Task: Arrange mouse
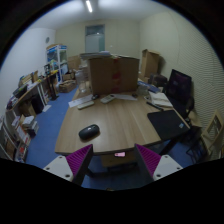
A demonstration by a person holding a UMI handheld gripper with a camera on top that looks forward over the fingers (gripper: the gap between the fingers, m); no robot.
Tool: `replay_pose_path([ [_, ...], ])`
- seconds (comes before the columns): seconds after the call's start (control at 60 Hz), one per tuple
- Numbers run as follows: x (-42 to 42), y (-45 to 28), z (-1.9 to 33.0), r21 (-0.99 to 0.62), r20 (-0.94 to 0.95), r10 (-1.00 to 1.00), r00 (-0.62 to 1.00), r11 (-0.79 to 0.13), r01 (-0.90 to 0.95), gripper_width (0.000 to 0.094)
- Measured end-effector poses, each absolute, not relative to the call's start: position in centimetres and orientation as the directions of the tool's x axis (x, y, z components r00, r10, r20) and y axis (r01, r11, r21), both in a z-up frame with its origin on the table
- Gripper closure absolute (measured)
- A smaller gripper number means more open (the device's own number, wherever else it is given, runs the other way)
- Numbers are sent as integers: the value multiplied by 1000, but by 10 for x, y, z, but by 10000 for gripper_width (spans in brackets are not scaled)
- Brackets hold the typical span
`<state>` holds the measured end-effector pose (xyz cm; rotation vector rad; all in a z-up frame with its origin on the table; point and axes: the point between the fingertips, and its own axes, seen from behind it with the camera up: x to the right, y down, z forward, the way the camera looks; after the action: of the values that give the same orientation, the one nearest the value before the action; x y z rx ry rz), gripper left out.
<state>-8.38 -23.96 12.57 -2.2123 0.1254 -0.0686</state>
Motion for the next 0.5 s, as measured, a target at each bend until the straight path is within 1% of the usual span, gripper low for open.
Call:
replay_pose_path([
  [0.05, -90, -235, 121, -804, -1, -89, 996, -593, -54, 87],
  [0.15, -111, -210, 88, -798, -23, -33, 999, -601, -38, 90],
  [0.183, -115, -196, 78, -792, -39, -13, 999, -609, -39, 95],
  [0.2, -120, -182, 68, -790, -46, -2, 999, -611, -37, 101],
  [0.217, -124, -191, 70, -789, -50, 8, 999, -614, -35, 100],
  [0.233, -129, -172, 56, -788, -58, 19, 998, -615, -34, 101],
  [0.25, -134, -168, 50, -785, -64, 29, 998, -618, -32, 100],
  [0.267, -139, -178, 52, -782, -69, 38, 997, -623, -30, 100],
  [0.317, -153, -166, 32, -771, -88, 66, 994, -636, -26, 103],
  [0.333, -158, -176, 33, -767, -90, 70, 993, -641, -25, 104],
  [0.35, -161, -158, 19, -763, -98, 81, 992, -646, -23, 104],
  [0.417, -173, -143, -4, -749, -106, 110, 988, -663, -6, 104],
  [0.433, -177, -151, -2, -744, -102, 113, 988, -668, -1, 102],
  [0.45, -179, -135, -15, -740, -107, 122, 987, -673, 3, 97],
  [0.467, -180, -142, -9, -745, -92, 123, 988, -667, 14, 113],
  [0.483, -181, -132, -7, -766, -79, 129, 988, -643, 23, 94],
  [0.5, -182, -127, -9, -767, -70, 140, 988, -640, 36, 104],
])
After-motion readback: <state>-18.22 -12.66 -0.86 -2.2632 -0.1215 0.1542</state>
